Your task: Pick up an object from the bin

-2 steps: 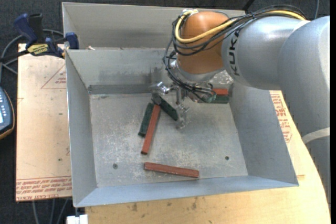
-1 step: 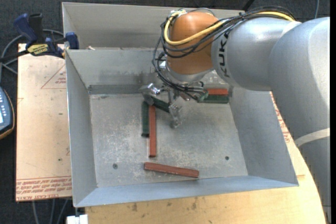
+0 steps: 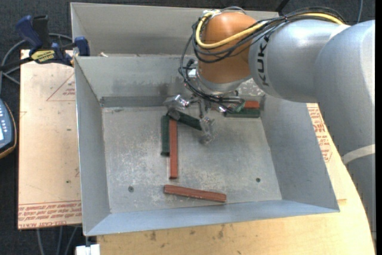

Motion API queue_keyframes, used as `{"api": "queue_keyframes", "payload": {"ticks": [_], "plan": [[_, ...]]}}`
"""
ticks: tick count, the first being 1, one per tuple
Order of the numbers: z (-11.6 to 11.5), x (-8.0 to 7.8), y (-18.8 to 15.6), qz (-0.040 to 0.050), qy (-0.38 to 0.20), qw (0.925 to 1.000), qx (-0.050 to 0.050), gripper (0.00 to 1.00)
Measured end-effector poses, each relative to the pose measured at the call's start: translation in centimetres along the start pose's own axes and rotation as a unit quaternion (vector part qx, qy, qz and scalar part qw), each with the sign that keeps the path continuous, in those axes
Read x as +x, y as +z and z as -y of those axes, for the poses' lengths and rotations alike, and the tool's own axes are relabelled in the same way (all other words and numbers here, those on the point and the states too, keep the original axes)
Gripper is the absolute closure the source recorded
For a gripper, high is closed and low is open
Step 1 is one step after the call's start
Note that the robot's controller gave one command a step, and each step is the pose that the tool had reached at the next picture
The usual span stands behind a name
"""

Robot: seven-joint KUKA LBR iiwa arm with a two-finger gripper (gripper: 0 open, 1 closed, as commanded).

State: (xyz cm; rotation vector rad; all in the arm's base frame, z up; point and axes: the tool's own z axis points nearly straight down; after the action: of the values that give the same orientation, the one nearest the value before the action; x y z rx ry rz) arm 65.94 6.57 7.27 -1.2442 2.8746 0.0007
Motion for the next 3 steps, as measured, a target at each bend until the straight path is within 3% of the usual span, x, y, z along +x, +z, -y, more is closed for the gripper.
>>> {"api": "queue_keyframes", "payload": {"ticks": [3], "plan": [[-0.03, -0.01, 0.01, 0.0, 0.0, 1.0, 0.0, 0.0]]}}
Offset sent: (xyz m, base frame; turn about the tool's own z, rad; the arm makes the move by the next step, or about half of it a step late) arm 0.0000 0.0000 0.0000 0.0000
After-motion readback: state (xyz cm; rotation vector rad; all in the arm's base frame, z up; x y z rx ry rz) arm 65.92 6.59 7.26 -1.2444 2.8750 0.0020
